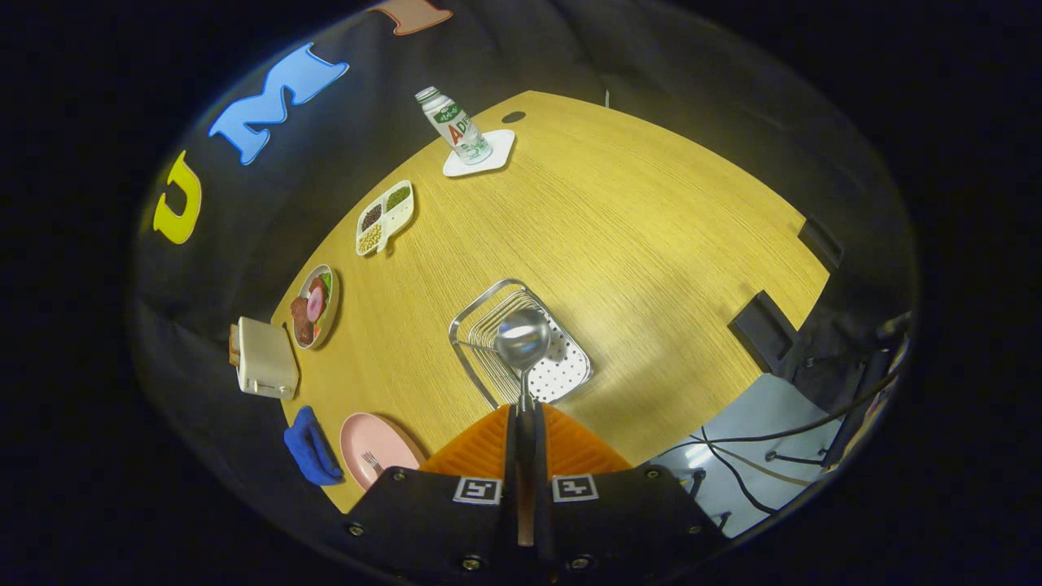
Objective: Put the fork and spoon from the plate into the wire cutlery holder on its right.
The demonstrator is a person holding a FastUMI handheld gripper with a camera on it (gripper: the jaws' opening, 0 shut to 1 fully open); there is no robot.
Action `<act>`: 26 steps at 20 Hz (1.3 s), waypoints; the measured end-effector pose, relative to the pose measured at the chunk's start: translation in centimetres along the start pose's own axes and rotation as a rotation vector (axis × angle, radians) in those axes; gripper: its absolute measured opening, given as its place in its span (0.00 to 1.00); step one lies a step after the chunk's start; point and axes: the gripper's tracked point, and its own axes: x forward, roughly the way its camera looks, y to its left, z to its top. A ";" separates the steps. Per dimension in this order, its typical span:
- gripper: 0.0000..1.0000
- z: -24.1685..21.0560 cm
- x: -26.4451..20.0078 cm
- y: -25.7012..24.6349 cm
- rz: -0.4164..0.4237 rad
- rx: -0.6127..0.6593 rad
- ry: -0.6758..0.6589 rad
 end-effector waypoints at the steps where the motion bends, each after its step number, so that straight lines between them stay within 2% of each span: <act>1: 0.09 0.2 0.0 0.2 0.008 0.009 -0.001; 6: 0.09 0.5 -0.5 0.3 0.017 0.011 -0.010; 12: 0.18 2.0 -1.2 0.9 0.034 0.007 -0.059; 26: 0.18 1.4 -2.5 4.9 0.097 -0.027 -0.067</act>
